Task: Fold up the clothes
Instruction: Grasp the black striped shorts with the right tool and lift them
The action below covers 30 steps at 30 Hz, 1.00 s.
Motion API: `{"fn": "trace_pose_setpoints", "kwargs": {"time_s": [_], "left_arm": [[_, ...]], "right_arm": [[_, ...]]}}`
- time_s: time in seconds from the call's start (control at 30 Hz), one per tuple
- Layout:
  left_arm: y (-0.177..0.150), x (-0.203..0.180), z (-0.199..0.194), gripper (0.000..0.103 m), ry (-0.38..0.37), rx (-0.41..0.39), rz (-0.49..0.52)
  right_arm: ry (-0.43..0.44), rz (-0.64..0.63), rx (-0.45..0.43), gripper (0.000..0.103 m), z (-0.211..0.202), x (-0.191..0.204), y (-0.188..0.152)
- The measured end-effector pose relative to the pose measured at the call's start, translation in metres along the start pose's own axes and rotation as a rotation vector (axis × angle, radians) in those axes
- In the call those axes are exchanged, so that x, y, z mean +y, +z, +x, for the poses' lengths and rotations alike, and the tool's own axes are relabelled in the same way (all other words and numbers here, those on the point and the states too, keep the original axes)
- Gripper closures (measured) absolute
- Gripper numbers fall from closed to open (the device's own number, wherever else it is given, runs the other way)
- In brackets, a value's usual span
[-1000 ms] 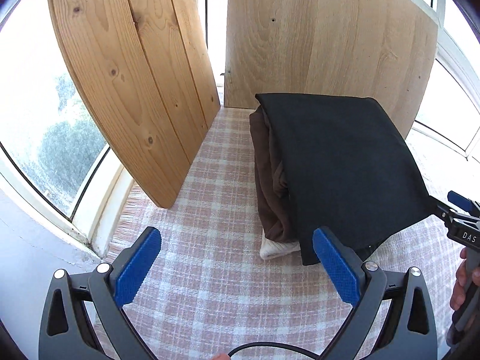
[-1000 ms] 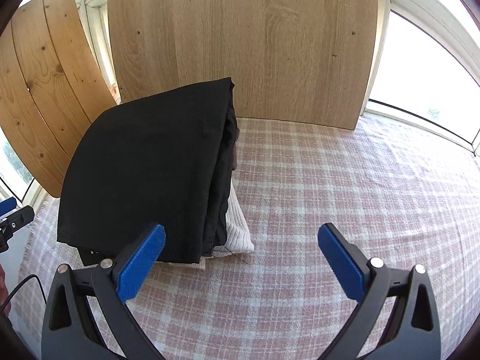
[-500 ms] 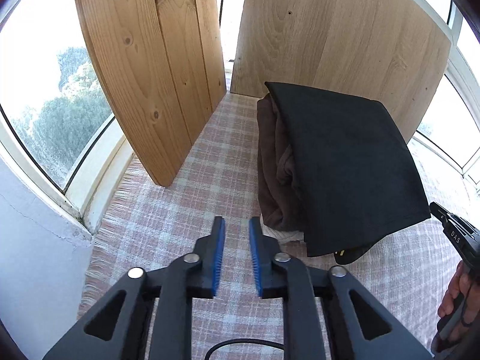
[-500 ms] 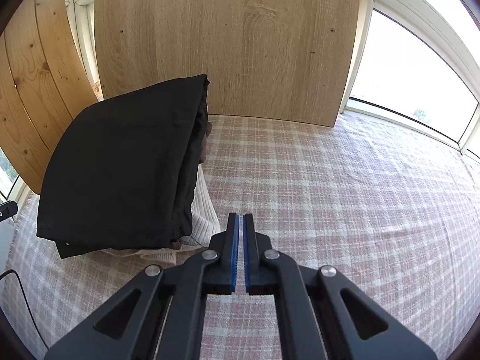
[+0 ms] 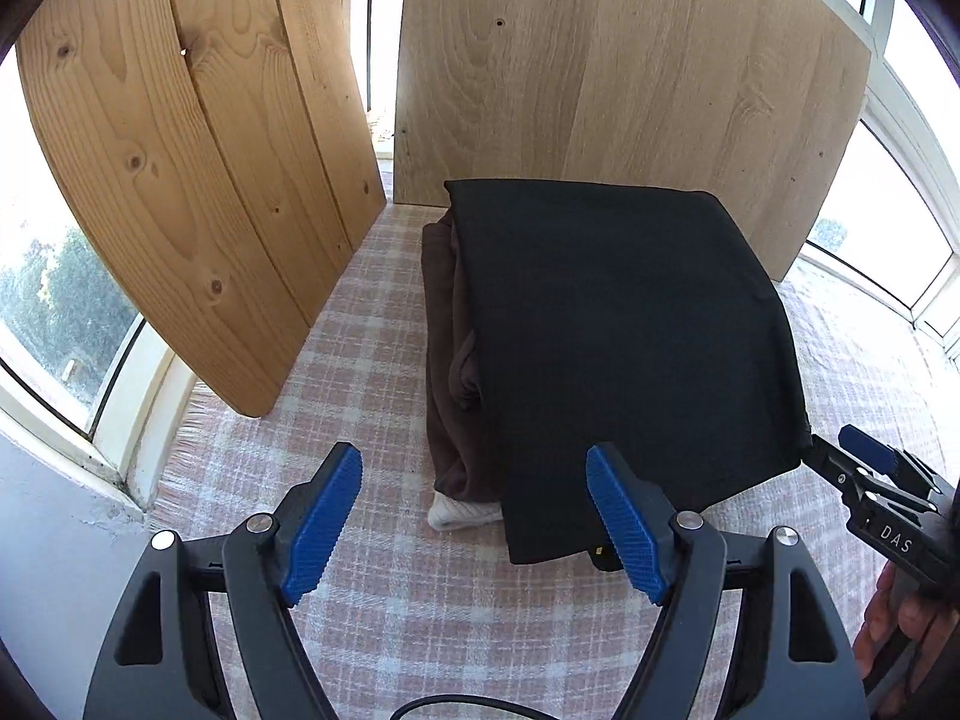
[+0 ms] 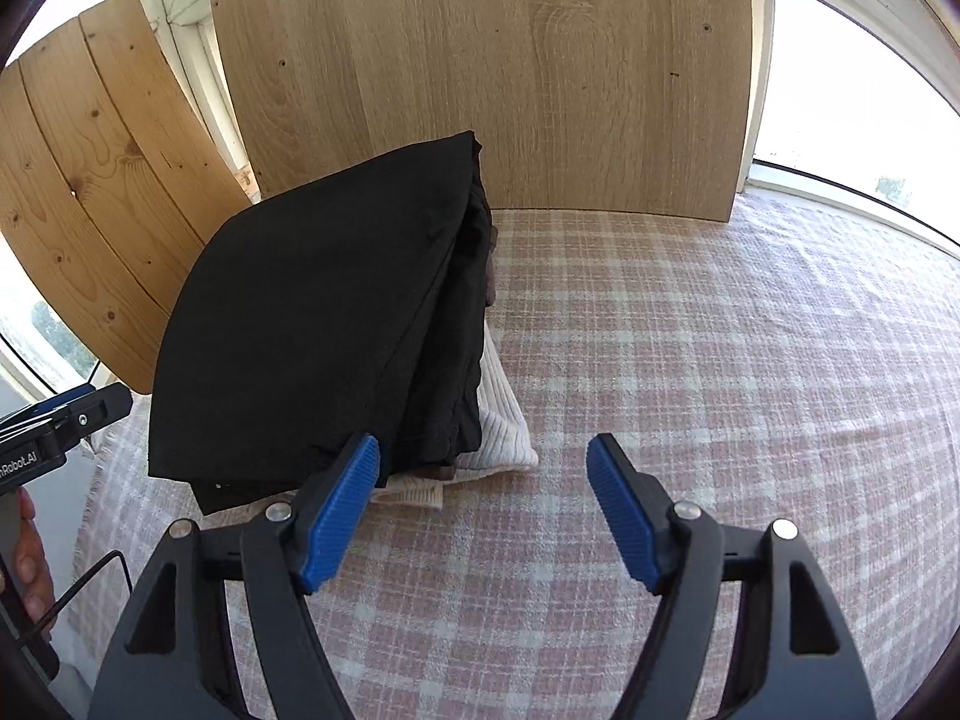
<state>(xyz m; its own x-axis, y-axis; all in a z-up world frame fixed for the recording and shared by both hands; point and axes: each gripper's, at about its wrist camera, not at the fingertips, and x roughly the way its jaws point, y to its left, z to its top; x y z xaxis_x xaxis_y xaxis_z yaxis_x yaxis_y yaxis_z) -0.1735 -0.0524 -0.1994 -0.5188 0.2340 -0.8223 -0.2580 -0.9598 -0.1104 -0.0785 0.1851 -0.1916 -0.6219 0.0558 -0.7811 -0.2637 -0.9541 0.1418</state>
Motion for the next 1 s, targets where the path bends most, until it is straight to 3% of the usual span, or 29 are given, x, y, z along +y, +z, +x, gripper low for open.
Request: {"fn": "trace_pose_setpoints", "kwargs": {"time_s": [0.17,0.27,0.37,0.43,0.47,0.6,0.7,0.8,1.0], "left_arm": [[-0.007,-0.005,0.011,0.027,0.001,0.035,0.007],[-0.013,0.008,0.01,0.027,0.02,0.044,-0.016],[-0.019,0.021,0.009,0.027,0.039,0.053,-0.04],[-0.023,0.03,0.009,0.027,0.051,0.059,-0.055],[-0.025,0.034,0.009,0.027,0.055,0.061,-0.062],[-0.028,0.041,0.009,0.027,0.053,0.065,-0.078],[-0.028,0.042,0.009,0.027,0.048,0.069,-0.077],[-0.026,0.042,0.009,0.027,0.044,0.072,-0.071],[-0.027,0.043,0.003,0.027,0.042,0.07,-0.074]], "right_arm": [[0.004,-0.074,0.001,0.032,0.005,0.02,0.0],[-0.018,-0.037,0.004,0.032,0.023,0.011,0.013],[0.095,0.034,0.052,0.032,0.045,-0.003,0.021],[0.129,0.021,0.064,0.047,0.048,0.0,0.023],[0.137,0.009,0.065,0.059,0.048,0.002,0.023],[0.135,-0.013,0.057,0.077,0.042,0.009,0.023],[0.165,0.016,0.066,0.082,0.04,0.003,0.025],[0.174,0.016,0.074,0.083,0.034,0.002,0.027],[0.063,-0.065,0.077,0.074,0.024,0.013,0.013]]}}
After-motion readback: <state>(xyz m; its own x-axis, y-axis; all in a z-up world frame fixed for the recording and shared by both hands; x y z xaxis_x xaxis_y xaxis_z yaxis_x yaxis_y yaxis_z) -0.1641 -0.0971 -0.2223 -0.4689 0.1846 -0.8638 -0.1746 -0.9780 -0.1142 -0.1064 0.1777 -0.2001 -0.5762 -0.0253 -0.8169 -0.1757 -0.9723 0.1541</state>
